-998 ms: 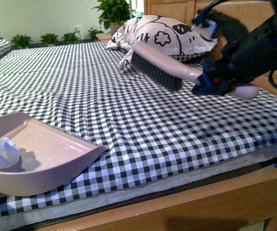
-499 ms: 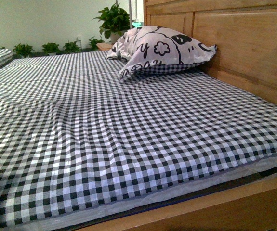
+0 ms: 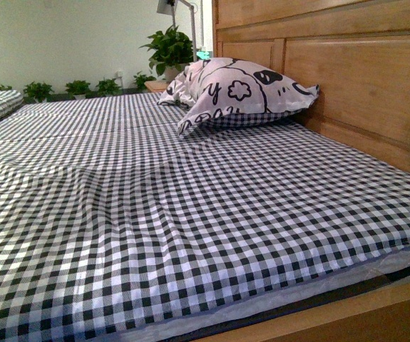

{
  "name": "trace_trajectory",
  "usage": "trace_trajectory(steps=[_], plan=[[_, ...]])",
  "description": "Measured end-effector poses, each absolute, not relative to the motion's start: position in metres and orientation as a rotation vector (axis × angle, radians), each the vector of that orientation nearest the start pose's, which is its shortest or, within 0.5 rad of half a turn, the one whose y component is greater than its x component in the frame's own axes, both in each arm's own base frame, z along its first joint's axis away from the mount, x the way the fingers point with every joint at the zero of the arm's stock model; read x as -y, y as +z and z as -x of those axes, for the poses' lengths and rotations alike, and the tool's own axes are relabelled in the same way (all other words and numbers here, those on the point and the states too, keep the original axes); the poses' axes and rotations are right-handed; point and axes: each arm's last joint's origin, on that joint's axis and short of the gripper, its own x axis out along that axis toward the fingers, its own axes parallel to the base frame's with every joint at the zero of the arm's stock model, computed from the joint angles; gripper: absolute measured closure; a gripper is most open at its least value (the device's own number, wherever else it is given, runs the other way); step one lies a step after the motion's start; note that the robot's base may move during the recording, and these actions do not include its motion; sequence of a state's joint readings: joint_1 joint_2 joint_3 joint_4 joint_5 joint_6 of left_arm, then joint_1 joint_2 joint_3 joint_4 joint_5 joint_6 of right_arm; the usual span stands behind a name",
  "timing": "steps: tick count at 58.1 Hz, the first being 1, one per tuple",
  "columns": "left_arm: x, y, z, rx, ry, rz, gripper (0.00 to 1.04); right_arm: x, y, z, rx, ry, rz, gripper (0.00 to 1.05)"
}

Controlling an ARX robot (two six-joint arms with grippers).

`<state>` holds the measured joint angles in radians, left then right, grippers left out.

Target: Clean up trash

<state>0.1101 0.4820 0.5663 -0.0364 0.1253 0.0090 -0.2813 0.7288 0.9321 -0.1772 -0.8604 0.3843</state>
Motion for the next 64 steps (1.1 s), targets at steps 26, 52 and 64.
trace_trajectory(steps=[26,52,64], plan=[[-0.003,0.307,-0.100,0.080,-0.013,0.027,0.77,0.005,0.382,-0.121,-0.065,0.443,-0.388,0.85],[-0.003,0.307,-0.100,0.080,-0.013,0.028,0.77,0.004,0.382,-0.121,-0.065,0.445,-0.386,0.85],[-0.003,0.307,-0.100,0.080,-0.013,0.028,0.77,0.004,0.382,-0.121,-0.065,0.445,-0.386,0.85]])
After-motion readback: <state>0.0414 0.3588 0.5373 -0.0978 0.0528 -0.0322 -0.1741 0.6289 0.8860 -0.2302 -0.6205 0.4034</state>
